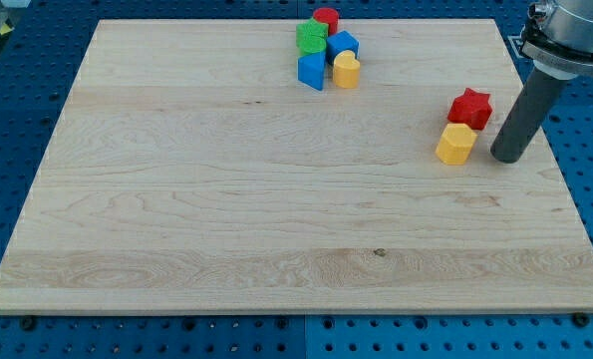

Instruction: Move the yellow hexagon left and up

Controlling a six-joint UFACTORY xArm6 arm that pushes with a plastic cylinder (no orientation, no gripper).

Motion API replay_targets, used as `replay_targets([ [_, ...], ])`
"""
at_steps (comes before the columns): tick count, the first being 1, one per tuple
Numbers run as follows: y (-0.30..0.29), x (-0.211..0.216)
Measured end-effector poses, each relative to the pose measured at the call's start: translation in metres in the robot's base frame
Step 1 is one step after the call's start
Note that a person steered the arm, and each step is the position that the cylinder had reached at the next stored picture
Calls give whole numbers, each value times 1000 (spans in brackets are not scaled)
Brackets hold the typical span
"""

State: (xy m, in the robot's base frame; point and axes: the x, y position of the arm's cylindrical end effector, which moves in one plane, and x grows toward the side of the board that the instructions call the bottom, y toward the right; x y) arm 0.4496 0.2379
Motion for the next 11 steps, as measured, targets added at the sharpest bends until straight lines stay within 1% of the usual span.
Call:
replay_targets([
  [2, -4, 2],
  [4, -95, 2],
  [6, -101, 0],
  [8, -103, -78],
  [9, -116, -102],
  [10, -116, -106],
  [11, -100, -88],
])
